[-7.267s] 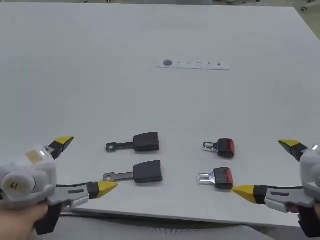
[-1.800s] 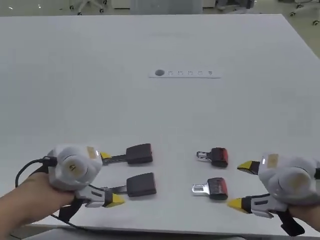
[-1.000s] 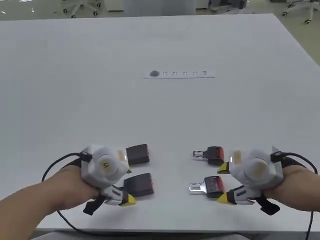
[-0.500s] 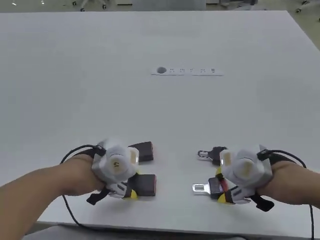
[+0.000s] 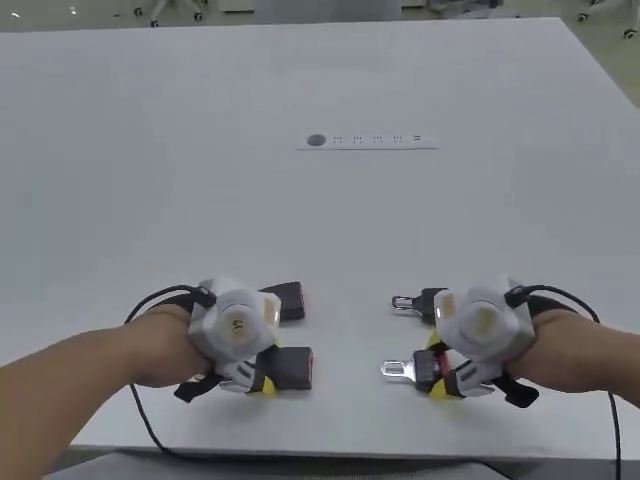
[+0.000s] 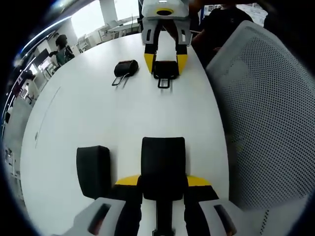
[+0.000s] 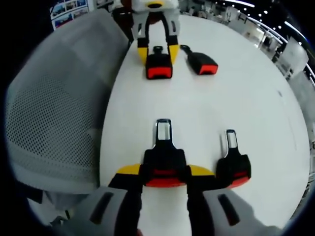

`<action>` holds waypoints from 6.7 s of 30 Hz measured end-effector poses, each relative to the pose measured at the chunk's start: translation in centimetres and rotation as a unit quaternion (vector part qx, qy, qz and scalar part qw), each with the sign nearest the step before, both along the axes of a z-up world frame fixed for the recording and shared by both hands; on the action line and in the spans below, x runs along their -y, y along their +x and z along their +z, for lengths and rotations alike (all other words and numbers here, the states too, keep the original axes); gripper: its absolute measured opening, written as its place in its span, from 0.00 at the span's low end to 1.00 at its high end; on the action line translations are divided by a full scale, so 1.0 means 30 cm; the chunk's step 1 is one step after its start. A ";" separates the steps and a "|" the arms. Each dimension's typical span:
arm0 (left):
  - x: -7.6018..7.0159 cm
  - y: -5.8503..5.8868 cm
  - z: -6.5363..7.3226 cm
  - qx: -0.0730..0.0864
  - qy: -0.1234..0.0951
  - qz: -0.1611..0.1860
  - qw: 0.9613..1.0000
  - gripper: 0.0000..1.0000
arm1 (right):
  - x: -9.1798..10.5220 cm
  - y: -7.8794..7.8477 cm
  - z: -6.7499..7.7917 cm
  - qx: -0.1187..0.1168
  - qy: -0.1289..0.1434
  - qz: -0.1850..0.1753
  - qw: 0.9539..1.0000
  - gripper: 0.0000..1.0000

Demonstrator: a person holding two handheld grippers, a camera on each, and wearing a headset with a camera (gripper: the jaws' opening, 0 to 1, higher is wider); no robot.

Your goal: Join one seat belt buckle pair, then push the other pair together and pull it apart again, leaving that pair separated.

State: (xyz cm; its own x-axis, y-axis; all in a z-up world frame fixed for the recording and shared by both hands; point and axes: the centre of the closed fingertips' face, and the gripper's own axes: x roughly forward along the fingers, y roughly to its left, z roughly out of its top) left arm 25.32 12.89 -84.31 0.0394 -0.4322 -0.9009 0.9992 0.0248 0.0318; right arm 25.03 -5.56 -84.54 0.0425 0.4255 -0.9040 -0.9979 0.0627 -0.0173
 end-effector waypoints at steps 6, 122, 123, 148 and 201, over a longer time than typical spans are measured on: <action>0.000 0.002 -0.001 -0.007 -0.009 -0.001 1.000 0.33 | -0.002 0.004 -0.002 -0.006 -0.001 -0.006 1.000 0.34; 0.002 -0.002 -0.008 -0.013 0.016 -0.033 0.999 0.32 | -0.419 0.000 0.009 0.022 0.087 -0.002 0.996 0.31; 0.000 -0.001 -0.008 -0.014 0.013 -0.032 0.999 0.32 | -0.417 0.002 0.009 0.020 0.088 -0.001 0.996 0.31; 0.006 -0.003 -0.004 -0.016 0.001 -0.018 1.000 0.34 | -0.419 -0.006 0.014 0.011 0.104 0.005 0.994 0.34; -0.024 0.242 0.155 0.039 -0.047 0.051 0.997 0.47 | -0.169 0.185 0.136 0.045 0.103 -0.041 0.993 0.37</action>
State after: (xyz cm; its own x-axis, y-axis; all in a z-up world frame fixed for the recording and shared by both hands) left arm 32.58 13.60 -79.67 0.1555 -0.5048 -0.8491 0.9859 0.1332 0.1013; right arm 30.59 -0.50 -80.45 0.1609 0.5927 -0.7892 -0.9843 0.1552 -0.0841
